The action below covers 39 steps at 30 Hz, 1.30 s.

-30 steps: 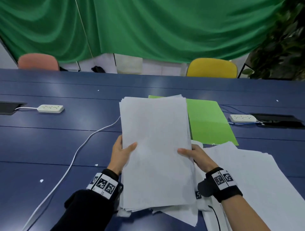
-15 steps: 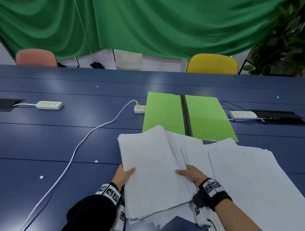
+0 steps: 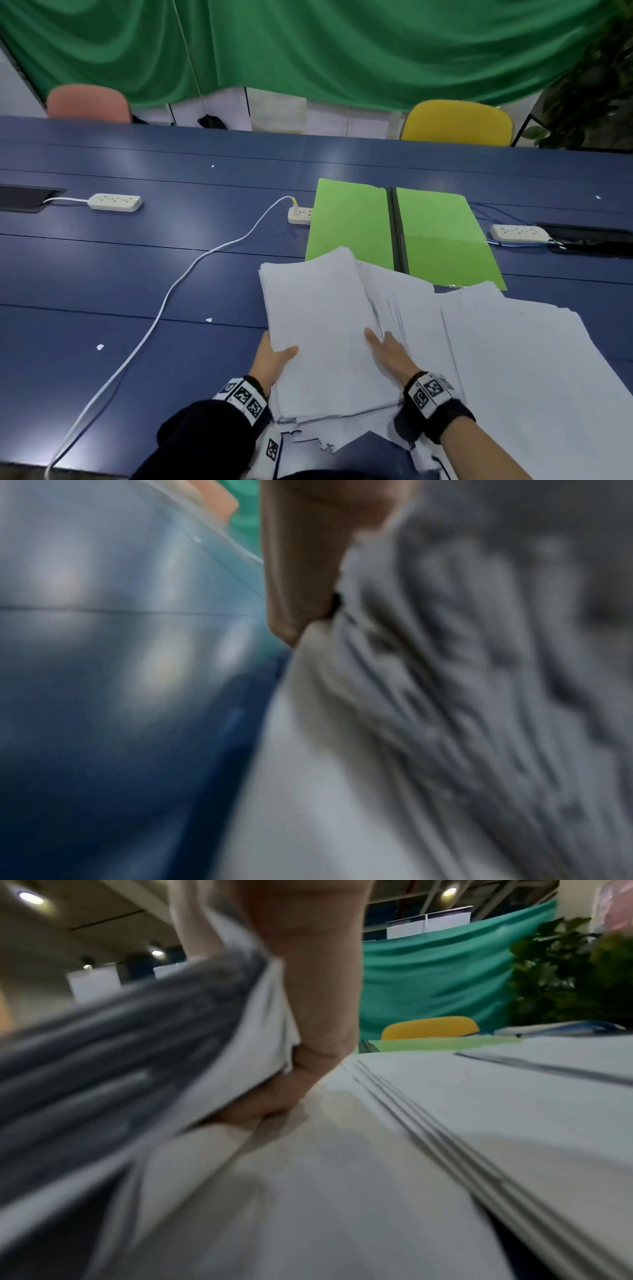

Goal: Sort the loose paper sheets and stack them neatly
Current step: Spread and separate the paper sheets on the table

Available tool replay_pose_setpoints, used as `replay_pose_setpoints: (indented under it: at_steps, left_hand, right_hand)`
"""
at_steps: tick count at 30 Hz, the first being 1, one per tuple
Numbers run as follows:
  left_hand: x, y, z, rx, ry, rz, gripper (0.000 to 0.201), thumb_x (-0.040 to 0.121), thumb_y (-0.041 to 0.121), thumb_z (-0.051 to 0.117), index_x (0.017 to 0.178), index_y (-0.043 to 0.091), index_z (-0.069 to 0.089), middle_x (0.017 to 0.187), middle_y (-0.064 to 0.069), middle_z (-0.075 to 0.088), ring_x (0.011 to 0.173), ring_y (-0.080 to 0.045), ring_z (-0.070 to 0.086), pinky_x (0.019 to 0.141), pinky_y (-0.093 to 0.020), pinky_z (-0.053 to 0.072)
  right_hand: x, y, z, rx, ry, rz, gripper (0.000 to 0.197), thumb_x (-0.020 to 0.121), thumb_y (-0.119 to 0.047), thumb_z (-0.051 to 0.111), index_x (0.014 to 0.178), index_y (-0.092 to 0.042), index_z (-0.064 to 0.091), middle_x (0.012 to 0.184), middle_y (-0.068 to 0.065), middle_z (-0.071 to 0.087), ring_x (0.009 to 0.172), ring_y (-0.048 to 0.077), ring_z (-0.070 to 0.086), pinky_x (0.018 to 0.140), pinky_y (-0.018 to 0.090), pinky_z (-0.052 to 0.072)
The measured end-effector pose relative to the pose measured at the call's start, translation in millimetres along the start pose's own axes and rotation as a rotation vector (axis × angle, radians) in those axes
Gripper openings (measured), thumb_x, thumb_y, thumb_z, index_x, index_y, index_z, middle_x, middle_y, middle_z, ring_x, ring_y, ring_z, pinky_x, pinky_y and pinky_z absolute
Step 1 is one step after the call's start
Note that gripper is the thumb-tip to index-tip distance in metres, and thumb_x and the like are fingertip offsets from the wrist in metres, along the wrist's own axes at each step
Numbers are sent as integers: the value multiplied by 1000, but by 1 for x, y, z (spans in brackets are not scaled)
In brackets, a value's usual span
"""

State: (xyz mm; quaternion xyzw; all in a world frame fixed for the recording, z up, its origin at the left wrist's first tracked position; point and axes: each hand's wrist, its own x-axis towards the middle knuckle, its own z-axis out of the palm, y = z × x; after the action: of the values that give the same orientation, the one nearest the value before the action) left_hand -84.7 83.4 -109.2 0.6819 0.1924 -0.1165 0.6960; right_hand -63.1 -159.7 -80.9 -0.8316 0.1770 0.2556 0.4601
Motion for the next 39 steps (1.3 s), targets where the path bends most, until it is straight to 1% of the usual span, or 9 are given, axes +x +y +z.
replay_pose_setpoints:
  at_steps: [3, 6, 10, 13, 16, 21, 26, 37, 39]
  left_hand:
    - [-15, 27, 8, 126, 54, 181, 45, 85, 1, 60, 126, 14, 46, 121, -2, 58, 107, -18, 58, 95, -33, 46]
    - [-34, 68, -1, 141, 6, 410, 43, 82, 12, 61, 121, 25, 50, 116, 9, 62, 104, -8, 61, 91, -25, 48]
    - [-50, 112, -15, 36, -79, 561, 43, 77, 22, 65, 117, 29, 53, 115, 8, 65, 106, -4, 62, 86, -16, 49]
    - [-54, 133, -15, -26, -50, 632, 45, 75, 31, 65, 118, 29, 54, 118, 5, 65, 110, -11, 61, 92, -24, 50]
    - [-52, 146, -5, -47, 43, 719, 41, 87, 18, 61, 126, 17, 50, 124, 0, 62, 115, -14, 59, 98, -29, 46]
    - [-50, 154, 21, -4, 218, 848, 44, 92, 3, 51, 134, 0, 36, 113, 22, 54, 101, 17, 55, 85, -3, 41]
    - [-56, 160, 23, -137, 249, 852, 41, 81, 15, 64, 114, 31, 45, 102, 26, 61, 97, 11, 60, 84, -6, 43]
    - [-50, 171, -3, -276, -1, 840, 90, 54, 51, 80, 124, 4, 47, 101, 2, 66, 89, -4, 65, 76, -19, 53]
    - [-43, 172, -6, -296, -8, 844, 55, 58, 41, 73, 110, 26, 63, 89, 11, 71, 82, -1, 66, 72, -17, 53]
  right_hand:
    - [5, -3, -14, -94, -64, 6, 79, 85, -56, 54, 141, -6, 30, 144, 8, 37, 134, 24, 36, 105, 34, 31]
    - [17, -4, -32, -43, -55, -88, 41, 71, -56, 70, 85, -25, 47, 85, -7, 48, 73, 8, 49, 65, 24, 37]
    - [17, -29, -56, 499, -217, -184, 95, 55, -50, 84, 130, -8, 45, 127, 11, 58, 110, 24, 59, 94, 38, 48]
    - [-15, -77, -71, 597, -263, -370, 68, 53, -34, 88, 111, -8, 62, 102, 7, 72, 89, 20, 70, 78, 33, 57]
    - [-40, -118, -78, 481, 14, -590, 31, 74, -20, 77, 101, -14, 65, 90, -3, 73, 80, 13, 69, 79, 30, 56]
    - [-59, -140, -71, 447, 245, -808, 15, 79, -8, 71, 90, -17, 66, 78, -11, 69, 66, -5, 65, 65, 14, 53]
    - [-56, -129, -68, 437, 258, -868, 30, 72, -6, 77, 97, -14, 63, 81, -17, 69, 71, -9, 64, 65, 10, 49]
    - [-60, -135, -92, 560, -24, -913, 81, 30, -65, 83, 95, -21, 62, 79, -18, 72, 76, -4, 66, 69, 14, 52]
    - [-59, -139, -94, 566, -41, -932, 73, 30, -63, 85, 89, -23, 70, 80, -16, 73, 78, -2, 66, 72, 16, 53]
